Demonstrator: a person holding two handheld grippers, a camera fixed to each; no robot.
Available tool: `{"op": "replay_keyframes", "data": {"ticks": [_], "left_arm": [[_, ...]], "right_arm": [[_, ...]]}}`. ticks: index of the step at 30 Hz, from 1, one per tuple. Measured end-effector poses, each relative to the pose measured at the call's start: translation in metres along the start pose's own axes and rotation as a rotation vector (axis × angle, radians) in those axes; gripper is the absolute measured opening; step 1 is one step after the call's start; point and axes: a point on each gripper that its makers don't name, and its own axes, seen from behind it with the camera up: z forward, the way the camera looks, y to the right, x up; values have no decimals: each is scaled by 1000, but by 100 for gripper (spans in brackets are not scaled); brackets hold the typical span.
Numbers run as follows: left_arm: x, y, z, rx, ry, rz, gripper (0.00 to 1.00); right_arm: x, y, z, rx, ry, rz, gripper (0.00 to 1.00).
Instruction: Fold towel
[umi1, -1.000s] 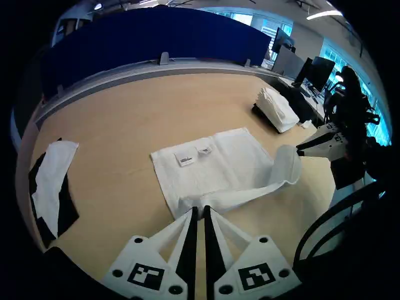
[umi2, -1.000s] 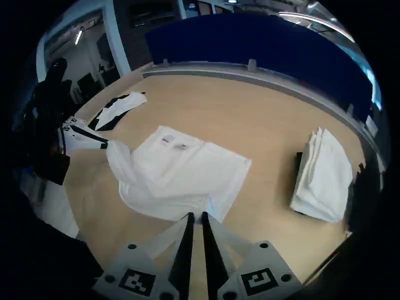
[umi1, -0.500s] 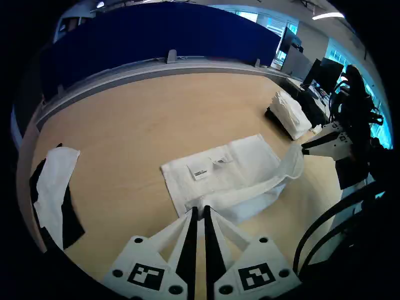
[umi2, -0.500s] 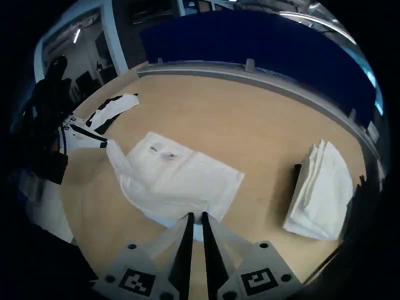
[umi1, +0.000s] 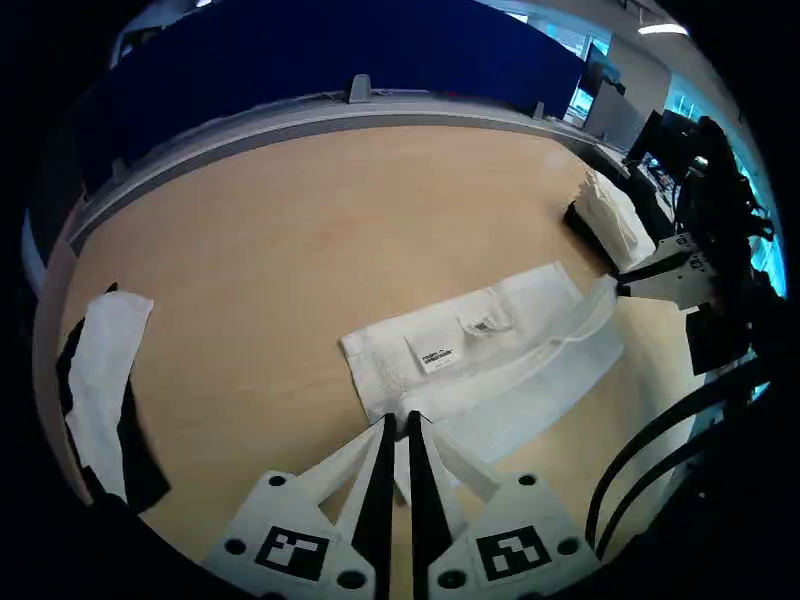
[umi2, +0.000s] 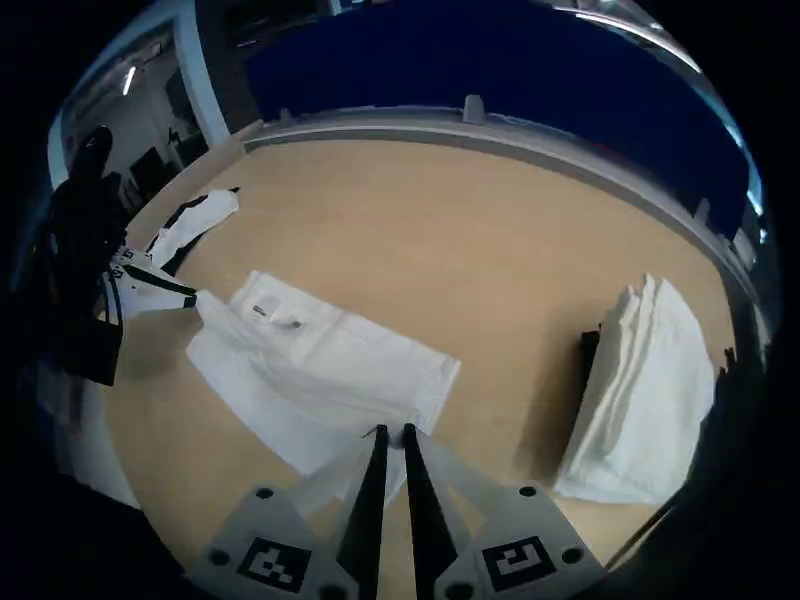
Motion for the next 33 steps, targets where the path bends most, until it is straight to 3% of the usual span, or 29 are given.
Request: {"op": "replay_keyframes", "data": {"ticks": [14,21,24,28,33], "left_arm": [[-6,-14,28,9,-77,-36,13],[-2,-20,35,31,-74,-34,26],[0,-24,37,46,-71,-25,37],[4,-32,37,70,-60,-25,54],[7,-37,34,84,-51,-42,84]], "right_arm": [[3,11,27,-15,-8,84,13],[5,19,35,-55,1,103,18],[6,25,37,-75,6,109,29],[10,33,36,-108,25,105,55],[13,39,33,-138,54,94,83]]}}
